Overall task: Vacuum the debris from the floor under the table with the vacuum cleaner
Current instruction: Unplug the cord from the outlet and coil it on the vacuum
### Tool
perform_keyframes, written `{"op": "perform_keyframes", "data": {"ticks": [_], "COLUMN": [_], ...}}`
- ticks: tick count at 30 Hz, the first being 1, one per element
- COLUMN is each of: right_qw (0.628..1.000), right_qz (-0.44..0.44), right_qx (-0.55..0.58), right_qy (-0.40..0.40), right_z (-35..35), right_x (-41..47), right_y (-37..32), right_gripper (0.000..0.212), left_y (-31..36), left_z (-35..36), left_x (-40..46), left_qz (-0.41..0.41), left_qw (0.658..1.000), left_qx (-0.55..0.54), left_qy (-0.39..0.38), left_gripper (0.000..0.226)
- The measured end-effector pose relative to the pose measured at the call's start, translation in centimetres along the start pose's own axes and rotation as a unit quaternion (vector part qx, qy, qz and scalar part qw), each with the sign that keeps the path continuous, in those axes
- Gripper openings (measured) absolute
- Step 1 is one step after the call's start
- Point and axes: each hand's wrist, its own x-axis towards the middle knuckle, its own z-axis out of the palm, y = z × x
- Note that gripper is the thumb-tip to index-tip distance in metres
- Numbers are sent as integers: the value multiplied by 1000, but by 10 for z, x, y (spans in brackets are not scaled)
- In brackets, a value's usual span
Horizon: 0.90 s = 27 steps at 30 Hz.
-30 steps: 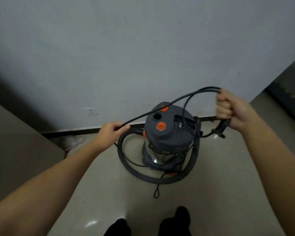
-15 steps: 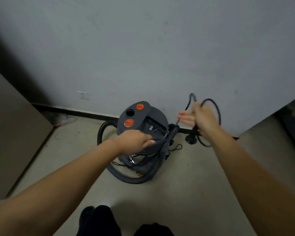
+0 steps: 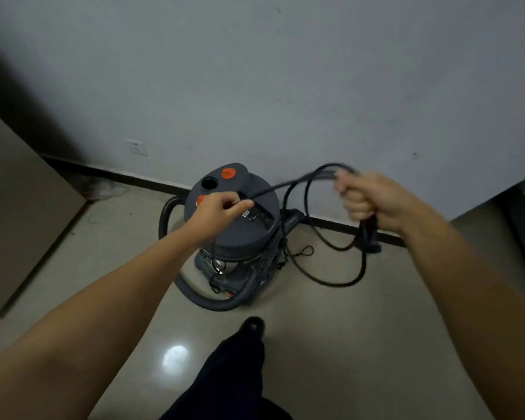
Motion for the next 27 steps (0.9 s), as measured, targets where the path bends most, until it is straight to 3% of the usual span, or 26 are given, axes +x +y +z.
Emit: {"op": "perform_keyframes", "data": {"ticks": [2, 5, 8, 10, 12, 15, 16, 19, 20, 23, 24, 25, 27], "right_qw": [986, 920, 881, 913, 956, 983, 968, 848, 827, 857, 849, 827, 759], "right_qz": [-65, -153, -157, -136, -125, -115, -120, -144, -132, -49, -32, -19, -1], "right_qx": [149, 352, 420, 327, 161, -111, -218, -492, -519, -452, -456, -481, -554], "right_qy": [32, 79, 150, 201, 212, 93, 39, -136, -170, -242, -264, -290, -341], "right_z": [-34, -71, -79, -64, -40, -5, 2, -3, -13, -51, -61, -70, -90], "right_x": [2, 22, 66, 100, 126, 141, 144, 141, 140, 131, 127, 122, 116], "right_y": [-21, -44, -53, -53, -48, -26, -15, 15, 20, 23, 20, 15, 6], "right_gripper": [36, 42, 46, 41, 36, 26, 25, 25, 28, 41, 41, 41, 42], "left_y": [-23, -53, -65, -57, -36, 6, 19, 45, 51, 69, 74, 80, 91], "left_z": [0, 7, 26, 40, 51, 71, 78, 94, 98, 123, 134, 147, 174], "left_x": [1, 0, 5, 12, 24, 49, 56, 65, 65, 60, 58, 55, 54], "left_qz": [-52, -113, -161, -170, -152, -76, -52, -22, -24, -42, -52, -59, -83], "left_qw": [996, 987, 980, 984, 988, 987, 983, 986, 991, 998, 997, 996, 992], "left_qx": [-48, -80, -82, -30, 22, 86, 106, 111, 92, 39, 21, 11, 57], "left_qy": [59, 85, 81, 52, -1, -109, -139, -125, -89, 22, 47, 65, 79], "left_gripper": [42, 41, 40, 40, 40, 39, 39, 29, 24, 14, 10, 4, 21]}}
